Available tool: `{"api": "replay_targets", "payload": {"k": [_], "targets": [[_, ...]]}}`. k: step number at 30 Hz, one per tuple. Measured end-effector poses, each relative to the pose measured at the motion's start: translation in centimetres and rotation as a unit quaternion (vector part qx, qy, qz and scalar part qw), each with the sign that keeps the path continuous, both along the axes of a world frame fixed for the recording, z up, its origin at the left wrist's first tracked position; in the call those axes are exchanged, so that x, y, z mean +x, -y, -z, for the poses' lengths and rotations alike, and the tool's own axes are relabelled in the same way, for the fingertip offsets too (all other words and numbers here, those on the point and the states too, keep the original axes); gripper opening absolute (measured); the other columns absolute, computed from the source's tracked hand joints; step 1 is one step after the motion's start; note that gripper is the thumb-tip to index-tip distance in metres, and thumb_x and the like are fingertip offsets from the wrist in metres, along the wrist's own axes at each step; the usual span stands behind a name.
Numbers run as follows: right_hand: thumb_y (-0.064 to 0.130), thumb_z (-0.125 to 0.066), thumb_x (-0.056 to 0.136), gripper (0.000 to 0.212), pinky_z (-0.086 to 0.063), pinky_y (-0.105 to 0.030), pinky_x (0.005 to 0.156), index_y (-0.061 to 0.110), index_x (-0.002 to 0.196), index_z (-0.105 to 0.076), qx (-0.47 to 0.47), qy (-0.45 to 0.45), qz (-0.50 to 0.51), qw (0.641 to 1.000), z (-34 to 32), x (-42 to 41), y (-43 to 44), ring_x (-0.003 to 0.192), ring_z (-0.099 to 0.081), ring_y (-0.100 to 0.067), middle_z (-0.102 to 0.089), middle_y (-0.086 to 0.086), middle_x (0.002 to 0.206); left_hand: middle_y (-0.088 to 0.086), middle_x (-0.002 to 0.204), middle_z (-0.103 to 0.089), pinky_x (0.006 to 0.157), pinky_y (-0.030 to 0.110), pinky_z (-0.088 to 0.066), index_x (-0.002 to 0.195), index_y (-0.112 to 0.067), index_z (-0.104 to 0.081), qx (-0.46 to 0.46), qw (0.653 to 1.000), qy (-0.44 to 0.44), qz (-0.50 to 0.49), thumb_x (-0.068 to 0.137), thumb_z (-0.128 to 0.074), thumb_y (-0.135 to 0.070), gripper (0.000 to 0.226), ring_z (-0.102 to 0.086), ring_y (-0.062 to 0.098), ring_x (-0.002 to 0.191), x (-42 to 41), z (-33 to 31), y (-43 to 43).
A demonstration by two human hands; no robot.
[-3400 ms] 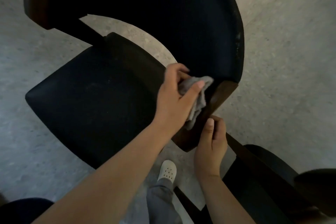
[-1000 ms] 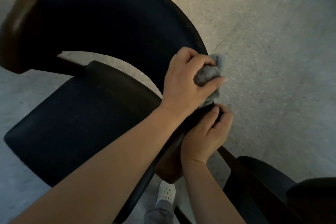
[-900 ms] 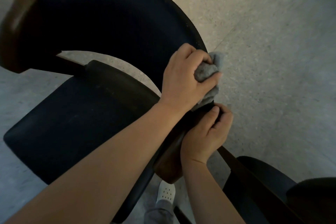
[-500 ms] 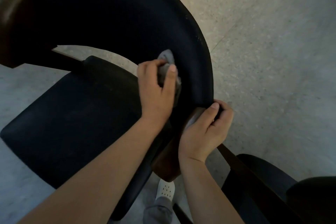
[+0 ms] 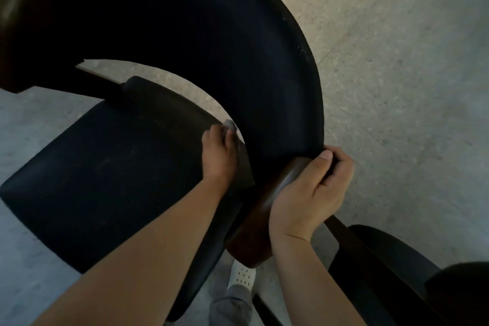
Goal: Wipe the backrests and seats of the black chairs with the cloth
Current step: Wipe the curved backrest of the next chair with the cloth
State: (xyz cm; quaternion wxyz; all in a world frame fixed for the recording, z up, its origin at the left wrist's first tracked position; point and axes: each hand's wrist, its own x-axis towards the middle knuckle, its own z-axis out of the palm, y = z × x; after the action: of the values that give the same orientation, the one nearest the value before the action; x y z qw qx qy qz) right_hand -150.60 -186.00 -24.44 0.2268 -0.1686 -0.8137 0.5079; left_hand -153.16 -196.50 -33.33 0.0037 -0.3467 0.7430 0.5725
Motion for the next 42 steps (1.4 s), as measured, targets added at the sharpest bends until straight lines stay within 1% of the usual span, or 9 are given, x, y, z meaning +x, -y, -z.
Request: {"api": "replay_targets", "payload": {"k": [2,8,13,15,23,29,32,35,42], "targets": [[0.023,-0.037,0.101,0.02,-0.04,-0.013,0.069,0.017,0.101,-0.056,-0.014,0.021,-0.018,1.0,-0.6,0.0,-0.3,0.077,-0.052,-0.007,-0.055,0.004,0.087,0.001,0.119,-0.047,0.086,0.027,-0.05,0.115,-0.017,-0.054,0.012,1.0,-0.014,0.0,0.103,-0.042,-0.032,0.022,-0.054,0.006,0.092,0.5,-1.5,0.7],[0.027,-0.041,0.103,0.017,-0.038,-0.011,0.058,0.024,0.094,-0.056,-0.016,0.052,-0.072,0.996,-3.5,-4.6,-0.7,0.064,-0.048,0.003,-0.052,0.011,0.076,-0.004,0.112,-0.046,0.078,0.003,-0.039,0.108,-0.024,-0.055,-0.115,0.969,-0.218,0.018,0.099,-0.053,-0.028,0.01,-0.048,-0.009,0.093,-1.9,-9.2,1.7],[0.021,-0.04,0.103,0.018,-0.036,-0.011,0.057,0.019,0.093,-0.055,0.008,0.07,-0.067,0.995,-3.1,-4.8,-0.3,0.064,-0.047,0.0,-0.053,0.006,0.075,0.002,0.107,-0.052,0.084,0.013,-0.043,0.105,-0.01,-0.065,-0.131,0.925,-0.353,0.046,0.093,-0.06,-0.024,0.019,-0.053,0.002,0.094,-4.3,-13.6,0.6],[0.024,-0.039,0.101,0.016,-0.035,-0.009,0.057,0.021,0.095,-0.054,0.014,0.066,-0.055,0.996,-3.2,-4.9,-0.3,0.067,-0.05,0.0,-0.055,0.006,0.078,0.002,0.104,-0.056,0.086,0.027,-0.046,0.105,-0.008,-0.065,-0.134,0.909,-0.386,0.081,0.091,-0.064,-0.021,0.019,-0.055,0.011,0.095,-4.9,-14.3,-0.4],[0.029,-0.038,0.099,0.018,-0.036,-0.012,0.06,0.023,0.095,-0.054,0.026,0.083,-0.059,0.994,-3.0,-4.9,-0.4,0.073,-0.053,-0.006,-0.058,0.005,0.082,0.004,0.096,-0.056,0.072,0.027,-0.043,0.093,-0.009,-0.066,-0.277,0.886,-0.346,0.136,0.087,-0.07,-0.027,0.019,-0.05,0.018,0.086,-7.8,-12.3,-1.6],[0.026,-0.039,0.101,0.02,-0.038,-0.015,0.058,0.021,0.094,-0.056,0.019,0.081,-0.071,0.994,-2.9,-4.7,-0.4,0.067,-0.049,-0.008,-0.054,0.005,0.079,-0.005,0.104,-0.045,0.074,0.005,-0.036,0.101,-0.011,-0.057,-0.236,0.939,-0.241,-0.063,0.096,-0.057,-0.028,0.018,-0.044,-0.001,0.082,-6.9,-9.9,0.8],[0.03,-0.037,0.1,0.023,-0.037,-0.015,0.059,0.02,0.094,-0.057,0.023,0.078,-0.073,0.994,-2.6,-4.8,-0.4,0.069,-0.049,-0.008,-0.054,0.005,0.08,-0.002,0.106,-0.045,0.078,0.006,-0.037,0.104,-0.01,-0.057,-0.223,0.933,-0.274,-0.062,0.096,-0.057,-0.026,0.018,-0.046,-0.002,0.088,-5.9,-9.8,0.1],[0.036,-0.034,0.098,0.028,-0.038,-0.017,0.06,0.02,0.095,-0.057,0.031,0.071,-0.08,0.994,-2.4,-4.8,-0.5,0.071,-0.051,-0.008,-0.055,0.003,0.081,-0.005,0.105,-0.043,0.079,0.017,-0.041,0.102,-0.008,-0.059,-0.248,0.916,-0.314,-0.018,0.096,-0.052,-0.028,0.022,-0.05,0.013,0.092,-6.4,-9.9,-1.3],[0.029,-0.038,0.097,0.023,-0.036,-0.011,0.061,0.019,0.092,-0.058,0.03,0.065,-0.069,0.995,-2.5,-4.8,-0.4,0.068,-0.048,-0.006,-0.054,0.004,0.078,0.0,0.09,-0.046,0.069,0.004,-0.032,0.088,-0.015,-0.05,-0.192,0.95,-0.219,-0.114,0.097,-0.032,-0.037,0.03,-0.039,0.001,0.078,-7.5,-5.7,-0.9]]}}
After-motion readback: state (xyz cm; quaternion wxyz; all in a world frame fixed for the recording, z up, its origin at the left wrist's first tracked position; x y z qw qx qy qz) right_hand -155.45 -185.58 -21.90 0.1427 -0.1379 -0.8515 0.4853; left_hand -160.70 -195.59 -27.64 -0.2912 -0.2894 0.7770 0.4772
